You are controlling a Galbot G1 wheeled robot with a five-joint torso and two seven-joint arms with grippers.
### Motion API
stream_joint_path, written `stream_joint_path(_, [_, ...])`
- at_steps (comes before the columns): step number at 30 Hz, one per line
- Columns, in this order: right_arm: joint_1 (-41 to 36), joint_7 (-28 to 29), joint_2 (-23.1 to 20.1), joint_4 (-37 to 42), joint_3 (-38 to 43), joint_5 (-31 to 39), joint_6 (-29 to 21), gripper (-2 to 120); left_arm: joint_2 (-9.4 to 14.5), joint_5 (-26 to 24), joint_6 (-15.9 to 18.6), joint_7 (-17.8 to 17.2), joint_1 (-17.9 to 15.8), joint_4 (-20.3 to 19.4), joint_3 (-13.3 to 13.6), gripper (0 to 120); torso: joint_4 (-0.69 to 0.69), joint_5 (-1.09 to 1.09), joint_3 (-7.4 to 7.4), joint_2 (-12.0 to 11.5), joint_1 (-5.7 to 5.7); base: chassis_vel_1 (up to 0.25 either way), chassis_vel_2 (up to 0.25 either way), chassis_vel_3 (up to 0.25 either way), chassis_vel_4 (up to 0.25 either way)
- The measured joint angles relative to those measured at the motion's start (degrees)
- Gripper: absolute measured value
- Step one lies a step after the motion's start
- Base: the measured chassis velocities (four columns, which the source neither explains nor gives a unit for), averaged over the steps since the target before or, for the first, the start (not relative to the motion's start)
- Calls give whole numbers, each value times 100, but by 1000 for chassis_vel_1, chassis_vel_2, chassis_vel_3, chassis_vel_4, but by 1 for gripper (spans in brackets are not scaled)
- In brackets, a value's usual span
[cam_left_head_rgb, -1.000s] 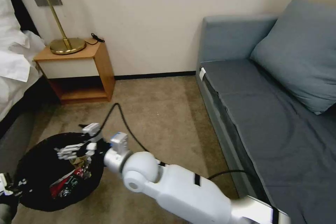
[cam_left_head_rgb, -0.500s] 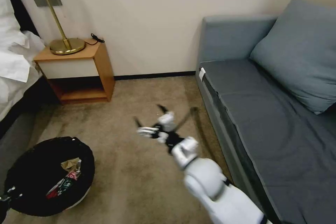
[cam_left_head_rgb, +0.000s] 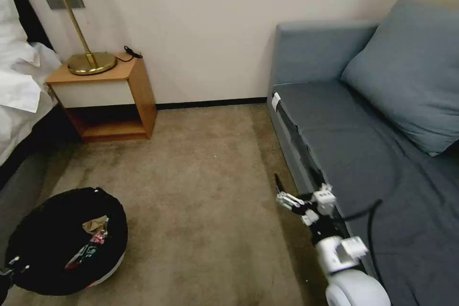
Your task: Pick up the trash bin, then pick up the garbage on the floor and place it into the trash bin.
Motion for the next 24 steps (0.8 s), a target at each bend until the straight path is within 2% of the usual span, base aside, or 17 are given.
stream_joint_path(9, [31,0,3,-1,-37,1,1,100,65,-197,-1,-144,-120,398,-113,2,0,0,0,0,0,0,0,0,0])
stream_joint_path(12, [43,0,3,-5,-50,5,-6,100,78,-226,-1,-159,-167,671,-51,2,1,-2,1,0,0,0,0,0,0])
stream_joint_path(18, [55,2,2,-14,-62,14,-17,100,37,-157,-2,-291,-259,846,36,2,-1,-2,1,0,0,0,0,0,0])
stream_joint_path(21, [60,2,1,-17,-68,17,-22,100,49,-82,-6,-282,-242,904,22,14,0,-2,0,0,0,0,0,0,0])
stream_joint_path(22, [60,2,1,-17,-68,17,-22,100,49,-82,-6,-282,-242,904,22,14,0,-2,0,0,0,0,0,0,0])
stream_joint_path(24, [64,3,2,-18,-71,19,-24,100,62,-24,-6,-236,-201,897,-4,24,0,-1,1,0,0,0,0,0,0])
